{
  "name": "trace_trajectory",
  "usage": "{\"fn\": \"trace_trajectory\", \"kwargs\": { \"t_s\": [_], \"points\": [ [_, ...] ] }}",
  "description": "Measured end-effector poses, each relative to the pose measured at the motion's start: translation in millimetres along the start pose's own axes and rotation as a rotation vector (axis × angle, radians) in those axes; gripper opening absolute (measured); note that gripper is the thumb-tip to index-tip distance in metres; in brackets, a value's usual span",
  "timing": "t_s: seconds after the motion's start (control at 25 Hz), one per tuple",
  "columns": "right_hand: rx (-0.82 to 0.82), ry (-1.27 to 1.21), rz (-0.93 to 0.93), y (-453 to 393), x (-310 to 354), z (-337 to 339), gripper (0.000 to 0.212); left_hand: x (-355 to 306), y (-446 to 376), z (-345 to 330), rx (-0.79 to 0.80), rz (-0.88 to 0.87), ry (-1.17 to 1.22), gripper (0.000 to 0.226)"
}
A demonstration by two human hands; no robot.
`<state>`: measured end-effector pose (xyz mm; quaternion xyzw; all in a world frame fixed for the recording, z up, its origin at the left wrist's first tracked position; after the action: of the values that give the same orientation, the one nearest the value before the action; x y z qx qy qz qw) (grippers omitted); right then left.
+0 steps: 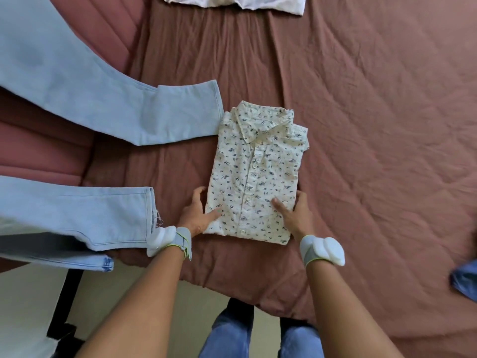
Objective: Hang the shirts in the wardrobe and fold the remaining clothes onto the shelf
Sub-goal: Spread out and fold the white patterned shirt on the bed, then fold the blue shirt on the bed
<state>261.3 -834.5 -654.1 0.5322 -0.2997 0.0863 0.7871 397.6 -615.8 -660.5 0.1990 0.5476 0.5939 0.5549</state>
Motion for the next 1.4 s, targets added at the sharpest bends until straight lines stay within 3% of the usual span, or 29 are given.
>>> {"fn": "trace_trajectory", "kwargs": {
  "t_s": [0.08, 0.16, 0.2, 0.28, 0.36, 0.48, 0.64, 0.88, 1.04, 1.16, 1.28, 1.4],
  "points": [
    [0.024, 0.068, -0.085, 8.0, -12.8, 4.7, 0.047, -3.0, 8.4, -9.7, -0.08, 0.094, -0.087, 0.059],
    [-0.027, 0.249, -0.172, 14.6, -18.5, 11.2, 0.031, -17.3, 21.0, -21.2, -0.333, 0.239, -0.27, 0.042],
    [-0.097, 0.348, -0.173, 21.2, -19.7, 17.0, 0.028, -28.2, 33.2, -28.1, -0.47, 0.216, -0.398, 0.039],
    [-0.186, 0.448, -0.047, 31.5, -18.5, 24.6, 0.029, -50.6, 50.2, -44.4, -0.597, -0.043, -0.643, 0.043],
    [-0.091, 0.406, 0.094, 41.7, -17.1, 34.8, 0.034, -69.6, 58.0, -66.4, -0.423, -0.27, -0.808, 0.047],
    [0.001, 0.351, 0.122, 59.3, -36.0, 77.6, 0.037, -108.3, 73.9, -110.5, -0.139, -0.299, -0.794, 0.043],
    [-0.216, 0.021, 0.019, 82.7, -82.1, 189.6, 0.03, -179.7, 87.7, -185.6, 0.033, -0.259, -0.692, 0.041],
    [-0.504, 0.014, -0.058, 96.1, -156.9, 385.1, 0.03, -279.5, 108.1, -327.0, 0.106, -0.203, -0.413, 0.021],
    [-0.665, 0.178, -0.095, 96.4, -192.8, 501.2, 0.026, -328.3, 120.2, -444.6, 0.21, -0.238, -0.406, 0.024],
    [-0.57, 0.412, -0.159, 77.4, -209.1, 547.5, 0.022, -358.1, 125.2, -503.0, 0.21, -0.251, -0.332, 0.029],
    [-0.316, 0.367, -0.228, 54.5, -219.9, 561.5, 0.032, -375.6, 126.7, -535.0, 0.266, -0.105, -0.181, 0.025],
    [-0.395, 0.254, -0.156, 43.3, -216.7, 566.7, 0.033, -381.7, 126.0, -551.2, 0.303, -0.02, -0.123, 0.026]
  ]
}}
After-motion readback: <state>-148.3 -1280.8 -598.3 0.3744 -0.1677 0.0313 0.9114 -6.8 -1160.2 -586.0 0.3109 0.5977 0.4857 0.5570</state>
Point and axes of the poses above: each hand's wrist, its own y-axis away from the middle knuckle, its own z-axis out of the back of the hand, x = y × z, the point moved 1 cm from there along -y, towards the middle knuckle, and after that the axes turned 8 degrees about x, right-handed, at the moved point
